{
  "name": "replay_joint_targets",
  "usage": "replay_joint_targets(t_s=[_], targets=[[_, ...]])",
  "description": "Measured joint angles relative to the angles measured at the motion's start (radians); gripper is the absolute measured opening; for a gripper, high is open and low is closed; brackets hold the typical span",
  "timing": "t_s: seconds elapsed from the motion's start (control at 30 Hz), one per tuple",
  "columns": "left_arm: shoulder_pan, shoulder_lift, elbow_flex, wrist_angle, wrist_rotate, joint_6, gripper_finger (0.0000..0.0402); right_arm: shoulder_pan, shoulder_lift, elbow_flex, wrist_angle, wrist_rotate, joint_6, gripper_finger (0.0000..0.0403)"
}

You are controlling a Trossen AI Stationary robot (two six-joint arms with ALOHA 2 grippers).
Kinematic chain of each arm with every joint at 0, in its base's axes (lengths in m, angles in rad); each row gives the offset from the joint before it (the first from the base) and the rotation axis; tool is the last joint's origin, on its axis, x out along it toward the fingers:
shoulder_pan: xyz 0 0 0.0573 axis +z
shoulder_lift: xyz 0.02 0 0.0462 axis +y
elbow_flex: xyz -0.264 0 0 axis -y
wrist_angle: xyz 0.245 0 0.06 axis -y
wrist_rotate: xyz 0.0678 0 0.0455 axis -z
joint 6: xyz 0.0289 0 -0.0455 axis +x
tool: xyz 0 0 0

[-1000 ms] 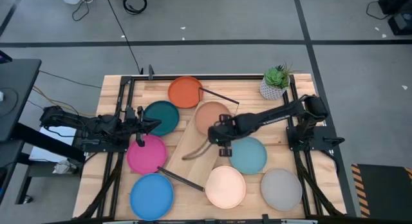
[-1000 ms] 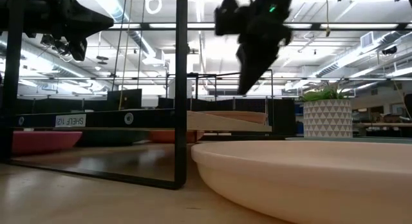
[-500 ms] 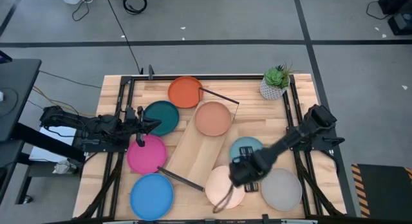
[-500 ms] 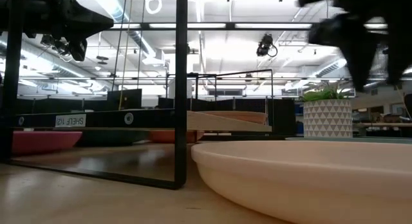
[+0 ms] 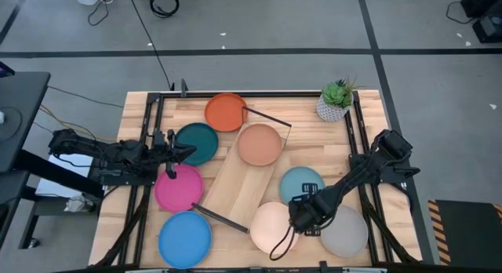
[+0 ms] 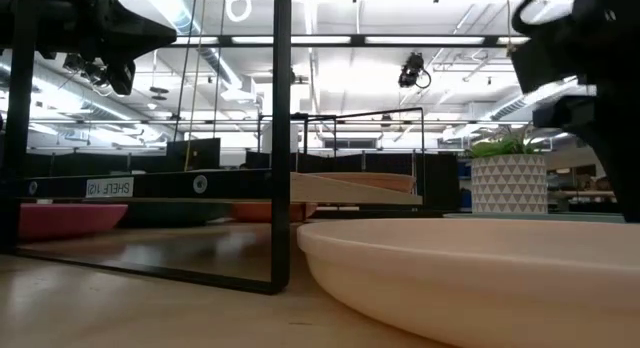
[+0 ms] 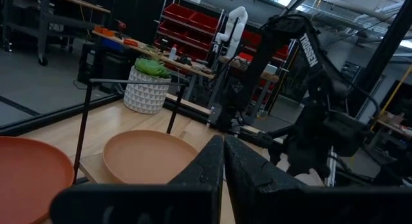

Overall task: Place and stack plates onto a shelf
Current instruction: Stack the light blue plate on top of the brown plate on the shelf

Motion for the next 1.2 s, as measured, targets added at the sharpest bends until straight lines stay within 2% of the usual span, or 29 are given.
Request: replay_joint_targets(t_s=[0.17,0.4,0.47,0.63,0.73,0.87,1.03,1.2], targets=[[0.000,0.000,0.000,0.000,0.000,0.000,0.0021,0.000,0.000,-0.028,-0.006,-0.023,0.023,0.0125],[0.000,0.000,0.000,0.000,0.000,0.000,0.0021,-0.018,0.000,-0.039,-0.047,-0.051,0.020,0.0023],[0.000,0.000,0.000,0.000,0.000,0.000,0.0021,-0.039,-0.007,-0.040,-0.101,-0.088,0.018,0.0012],[0.000,0.000,0.000,0.000,0.000,-0.003,0.0021,-0.088,-0.040,-0.007,-0.217,-0.113,0.037,0.0019],[0.000,0.000,0.000,0.000,0.000,-0.025,0.0021,-0.105,-0.051,0.081,-0.348,-0.071,0.016,0.0012],[0.000,0.000,0.000,-0.001,0.000,-0.055,0.0021,-0.130,-0.051,0.238,-0.502,0.051,-0.065,0.0012],[0.000,0.000,0.000,-0.001,0.000,-0.056,0.0021,-0.171,-0.052,0.390,-0.459,0.172,-0.234,0.0012],[0.000,0.000,0.000,-0.001,0.000,-0.056,0.0021,-0.225,-0.051,0.394,-0.262,0.284,-0.489,0.0012]])
